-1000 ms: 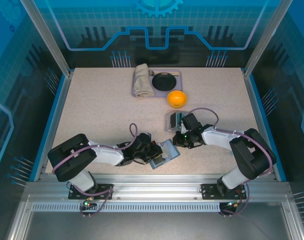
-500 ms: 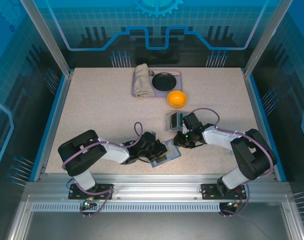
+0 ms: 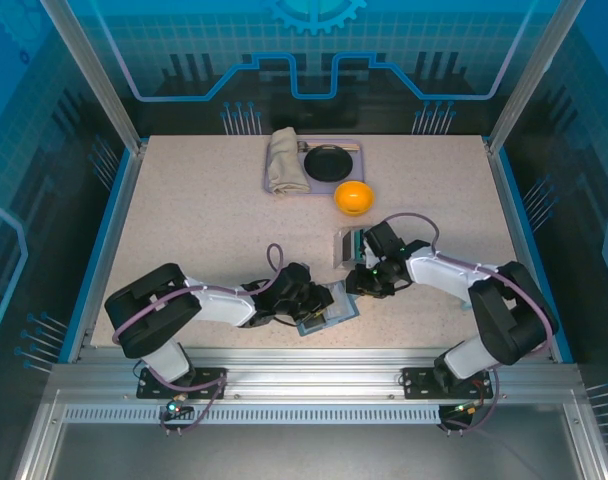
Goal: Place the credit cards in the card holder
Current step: Insert the credit card into the card slot.
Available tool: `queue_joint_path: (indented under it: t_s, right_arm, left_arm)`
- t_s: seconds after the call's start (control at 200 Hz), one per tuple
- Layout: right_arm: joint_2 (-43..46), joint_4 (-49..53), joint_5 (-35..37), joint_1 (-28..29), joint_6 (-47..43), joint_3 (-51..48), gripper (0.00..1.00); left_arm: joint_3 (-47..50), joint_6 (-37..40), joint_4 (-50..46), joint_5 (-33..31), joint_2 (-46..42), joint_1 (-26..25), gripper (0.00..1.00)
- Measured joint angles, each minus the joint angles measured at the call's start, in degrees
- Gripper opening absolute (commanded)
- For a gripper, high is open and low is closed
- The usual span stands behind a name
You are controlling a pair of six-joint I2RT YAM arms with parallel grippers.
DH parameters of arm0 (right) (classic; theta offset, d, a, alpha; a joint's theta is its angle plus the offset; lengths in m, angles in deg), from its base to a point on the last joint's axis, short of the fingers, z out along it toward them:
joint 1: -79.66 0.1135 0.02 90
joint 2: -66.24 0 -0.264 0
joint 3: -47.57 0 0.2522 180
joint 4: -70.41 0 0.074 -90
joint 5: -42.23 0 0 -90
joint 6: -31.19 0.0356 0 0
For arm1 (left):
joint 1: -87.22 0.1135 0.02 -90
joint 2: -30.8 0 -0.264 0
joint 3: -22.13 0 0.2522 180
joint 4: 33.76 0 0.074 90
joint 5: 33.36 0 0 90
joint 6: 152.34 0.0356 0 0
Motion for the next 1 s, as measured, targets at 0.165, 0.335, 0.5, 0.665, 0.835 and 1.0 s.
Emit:
queue_joint_path:
  t_s: [0.165,0.335,0.5,0.665,0.835,1.0]
  right_arm:
    - [2.7,2.8,1.4,0.0,-1.4,0.5,0.43]
    - [2.3,3.0,1.4,0.1,-2.0,0.6,0.44]
    - [-0.2,2.6,1.6,0.9,-2.8,0.6,0.33]
    - [-1.4,2.4,2.6,1.4,-3.2,0.6,0.17]
    - [-1.4,2.3,3.5,1.4,-3.0,0.6,0.07]
    - [-1.4,2.0,3.6,1.4,-2.4,0.5,0.05]
  left_arm:
    - [-0.7,0.8,-1.8,0.0,0.0,0.0,0.17]
    - [-1.7,1.9,-3.8,0.1,0.2,0.0,0.17]
    - [-3.0,2.2,-4.1,1.4,1.4,0.0,0.23]
    - [-4.7,3.0,-4.1,3.5,2.6,0.0,0.28]
    - [-5.6,4.0,-4.6,5.3,2.7,0.0,0.36]
    - [-7.5,5.4,-8.0,7.7,2.9,0.0,0.38]
